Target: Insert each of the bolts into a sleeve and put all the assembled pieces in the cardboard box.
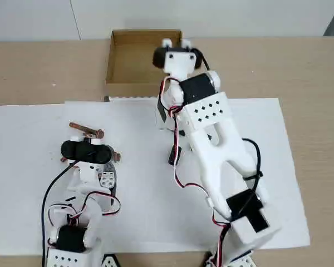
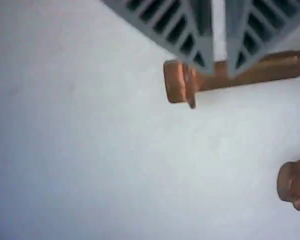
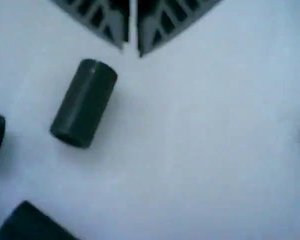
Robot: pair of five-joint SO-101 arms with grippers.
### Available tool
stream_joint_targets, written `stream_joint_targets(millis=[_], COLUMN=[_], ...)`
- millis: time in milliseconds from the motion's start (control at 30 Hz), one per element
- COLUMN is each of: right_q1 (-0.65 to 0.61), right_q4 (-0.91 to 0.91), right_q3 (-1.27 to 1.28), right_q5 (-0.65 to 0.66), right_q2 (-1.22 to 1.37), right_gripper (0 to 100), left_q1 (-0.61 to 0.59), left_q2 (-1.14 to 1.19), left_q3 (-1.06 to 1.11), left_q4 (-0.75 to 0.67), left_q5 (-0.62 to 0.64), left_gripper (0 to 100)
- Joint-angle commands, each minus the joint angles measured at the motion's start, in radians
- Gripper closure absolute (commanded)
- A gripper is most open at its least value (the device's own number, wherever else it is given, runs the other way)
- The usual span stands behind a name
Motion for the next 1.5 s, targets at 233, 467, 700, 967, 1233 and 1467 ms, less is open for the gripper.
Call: stream_joint_targets(millis=[233,467,700,967,1233,1467], right_q1=[-0.025,-0.025,-0.027,-0.058,-0.054,-0.051], right_q4=[-0.039,-0.041,-0.101,-0.143,-0.196,-0.197], right_q3=[0.183,0.180,0.180,0.180,0.180,0.180], right_q5=[-0.097,-0.100,-0.123,-0.124,-0.121,-0.121], right_q2=[-0.031,0.096,0.159,0.234,0.291,0.355], right_gripper=[99.3,87.9,87.3,87.7,87.7,88.0], left_q1=[-0.008,-0.008,-0.008,-0.008,-0.008,-0.008], left_q2=[-0.008,-0.008,-0.008,-0.008,-0.008,-0.008], left_q3=[-0.002,-0.002,-0.002,-0.002,-0.002,-0.002], left_q4=[-0.023,-0.023,-0.023,-0.023,-0.023,-0.023], left_q5=[-0.002,-0.002,-0.002,-0.002,-0.002,-0.002], left_gripper=[100,100,100,100,100,100])
